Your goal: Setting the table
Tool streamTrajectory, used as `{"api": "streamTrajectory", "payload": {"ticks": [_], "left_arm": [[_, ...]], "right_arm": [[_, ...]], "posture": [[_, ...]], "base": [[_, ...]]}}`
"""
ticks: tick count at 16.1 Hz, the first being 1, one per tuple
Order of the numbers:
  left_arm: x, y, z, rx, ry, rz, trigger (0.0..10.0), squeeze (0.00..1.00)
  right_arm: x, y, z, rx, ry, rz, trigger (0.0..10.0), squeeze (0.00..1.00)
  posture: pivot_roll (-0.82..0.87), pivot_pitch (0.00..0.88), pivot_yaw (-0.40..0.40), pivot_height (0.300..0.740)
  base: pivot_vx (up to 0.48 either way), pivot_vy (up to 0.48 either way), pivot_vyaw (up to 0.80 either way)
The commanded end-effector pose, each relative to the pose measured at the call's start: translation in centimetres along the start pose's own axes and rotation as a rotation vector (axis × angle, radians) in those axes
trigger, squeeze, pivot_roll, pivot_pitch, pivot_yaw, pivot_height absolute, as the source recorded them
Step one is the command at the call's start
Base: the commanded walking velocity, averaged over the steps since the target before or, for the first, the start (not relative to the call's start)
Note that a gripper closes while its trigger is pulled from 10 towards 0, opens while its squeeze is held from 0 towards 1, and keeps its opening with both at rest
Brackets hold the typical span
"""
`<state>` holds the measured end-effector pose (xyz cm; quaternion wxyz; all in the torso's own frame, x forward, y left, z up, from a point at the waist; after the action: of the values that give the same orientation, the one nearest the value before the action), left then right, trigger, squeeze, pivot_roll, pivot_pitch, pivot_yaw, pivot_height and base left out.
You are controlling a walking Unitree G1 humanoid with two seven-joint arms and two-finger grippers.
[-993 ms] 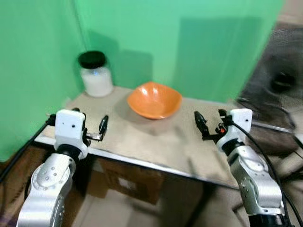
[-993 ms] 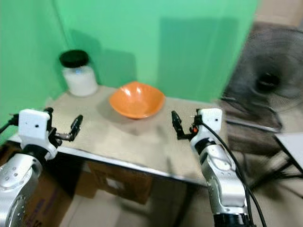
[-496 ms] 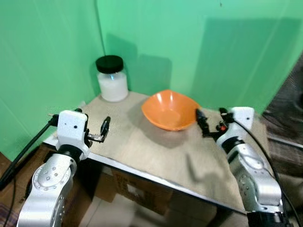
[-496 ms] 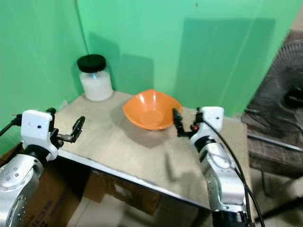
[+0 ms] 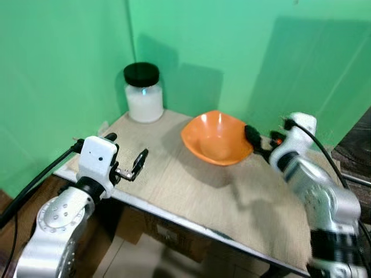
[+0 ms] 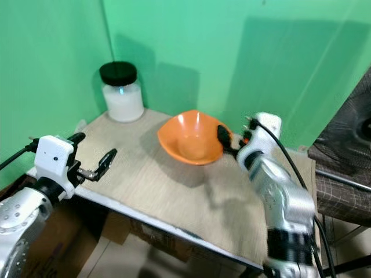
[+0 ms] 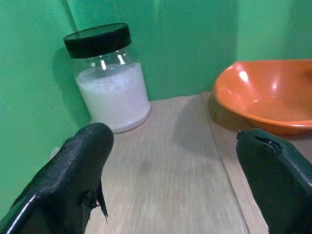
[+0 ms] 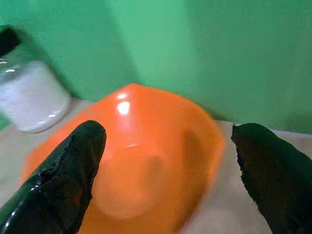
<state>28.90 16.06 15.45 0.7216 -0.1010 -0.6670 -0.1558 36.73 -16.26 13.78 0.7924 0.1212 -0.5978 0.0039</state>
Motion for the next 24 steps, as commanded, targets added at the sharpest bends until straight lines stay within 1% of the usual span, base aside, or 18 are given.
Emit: {"api": "streamTrajectory", "payload": {"ticks": [1, 2, 3, 4, 5, 6, 7, 8, 9, 10, 11, 12, 13, 14, 15, 17, 19, 24], "left_arm": [[0.5, -0.8, -0.2, -0.079, -0.003, -0.012, 10.0, 0.76], [0.5, -1.3, -0.3, -0.132, 0.006, -0.024, 10.0, 0.76], [0.5, -1.7, -0.3, -0.169, 0.011, -0.028, 10.0, 0.76], [0.6, -2.4, -0.4, -0.213, 0.017, -0.027, 10.0, 0.76], [0.6, -2.8, -0.4, -0.244, 0.021, -0.031, 10.0, 0.76], [0.5, -3.4, -0.4, -0.281, 0.030, -0.027, 10.0, 0.76], [0.4, -4.0, -0.3, -0.322, 0.042, -0.026, 10.0, 0.75], [0.3, -4.2, -0.3, -0.337, 0.047, -0.025, 10.0, 0.75], [0.2, -4.5, -0.3, -0.359, 0.054, -0.029, 10.0, 0.75], [0.3, -4.5, -0.4, -0.364, 0.054, -0.031, 10.0, 0.75], [0.4, -4.6, -0.4, -0.372, 0.052, -0.031, 10.0, 0.75], [0.5, -4.7, -0.5, -0.380, 0.050, -0.029, 10.0, 0.75], [0.5, -4.7, -0.5, -0.382, 0.050, -0.030, 10.0, 0.75], [0.5, -4.7, -0.5, -0.383, 0.050, -0.031, 10.0, 0.75], [0.4, -4.7, -0.5, -0.383, 0.051, -0.031, 10.0, 0.75], [0.3, -4.8, -0.5, -0.386, 0.054, -0.031, 10.0, 0.75], [0.3, -4.8, -0.6, -0.387, 0.053, -0.030, 10.0, 0.75], [0.2, -4.8, -0.6, -0.385, 0.058, -0.038, 10.0, 0.75]], "right_arm": [[-0.2, -1.1, -0.3, -0.031, 0.085, -0.056, 10.0, 0.00], [-0.5, -1.3, -0.5, -0.026, 0.145, -0.105, 10.0, 0.51], [-0.9, -1.4, -0.7, -0.019, 0.194, -0.137, 10.0, 0.84], [-1.5, -1.9, -1.0, -0.043, 0.240, -0.128, 10.0, 0.78], [-1.8, -2.1, -1.1, -0.057, 0.262, -0.122, 10.0, 0.73], [-2.4, -1.8, -1.3, -0.054, 0.296, -0.152, 10.0, 0.00], [-3.0, -1.4, -1.6, -0.044, 0.334, -0.171, 10.0, 0.00], [-3.2, -1.1, -1.7, -0.038, 0.347, -0.177, 10.0, 0.00], [-3.8, -0.6, -2.0, -0.033, 0.375, -0.213, 10.0, 0.00], [-4.0, -0.3, -2.2, -0.025, 0.387, -0.243, 7.5, 0.00], [-4.3, 0.5, -2.4, 0.001, 0.408, -0.311, 2.4, 0.00], [-4.6, 0.9, -2.6, 0.012, 0.426, -0.368, 1.7, 0.00], [-4.6, 1.3, -2.8, 0.029, 0.419, -0.437, 0.9, 0.00], [-4.5, 1.5, -2.9, 0.036, 0.413, -0.460, 0.3, 0.00], [-4.5, 1.7, -3.0, 0.042, 0.414, -0.478, 0.0, 0.00], [-4.7, 1.7, -3.1, 0.031, 0.428, -0.487, 0.0, 0.00], [-5.0, 1.5, -3.3, 0.001, 0.438, -0.491, 0.0, 0.00], [-5.5, 1.8, -3.5, -0.009, 0.455, -0.523, 0.0, 0.00]], "posture": [[0.02, 0.000, -0.025, 0.740], [0.02, 0.000, -0.030, 0.740], [0.02, 0.000, -0.036, 0.740], [0.02, 0.000, -0.044, 0.740], [0.02, 0.000, -0.047, 0.740], [0.02, 0.000, -0.049, 0.740], [0.02, 0.000, -0.051, 0.740], [0.02, 0.000, -0.051, 0.740], [0.02, 0.000, -0.049, 0.740], [0.02, 0.000, -0.049, 0.740], [0.02, 0.000, -0.049, 0.740], [0.02, 0.000, -0.049, 0.740], [0.02, 0.000, -0.048, 0.740], [0.02, 0.000, -0.049, 0.740], [0.02, 0.000, -0.049, 0.740], [0.01, 0.000, -0.050, 0.740], [0.01, 0.000, -0.053, 0.740], [0.02, 0.000, -0.056, 0.740]], "base": [[0.000, 0.000, 0.00], [0.000, 0.000, 0.00], [0.000, 0.000, 0.00], [0.000, 0.000, 0.00], [0.000, 0.000, 0.00], [0.000, 0.000, 0.00], [0.000, 0.000, 0.00], [0.000, 0.000, 0.00], [0.000, 0.000, 0.00], [0.000, 0.000, 0.00], [0.000, 0.000, 0.00], [0.000, 0.000, 0.00], [0.000, 0.000, 0.00], [0.000, 0.000, 0.00], [0.000, 0.000, 0.00], [0.000, 0.000, 0.00], [0.000, 0.000, 0.00], [0.000, 0.000, 0.00]]}}
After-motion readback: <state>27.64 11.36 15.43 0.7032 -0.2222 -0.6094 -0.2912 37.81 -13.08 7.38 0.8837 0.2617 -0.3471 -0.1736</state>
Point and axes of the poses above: a point about 5 cm out from each wrist's last joint towards the gripper, its own z axis pointing back from the gripper into the wrist, its own x axis along the axis of the wrist's last joint, y = z × x, the point moved 6 cm from there along -z, pointing out of the wrist towards the gripper, and after that the axes turned 9 degrees about z, right-handed, at the moved point
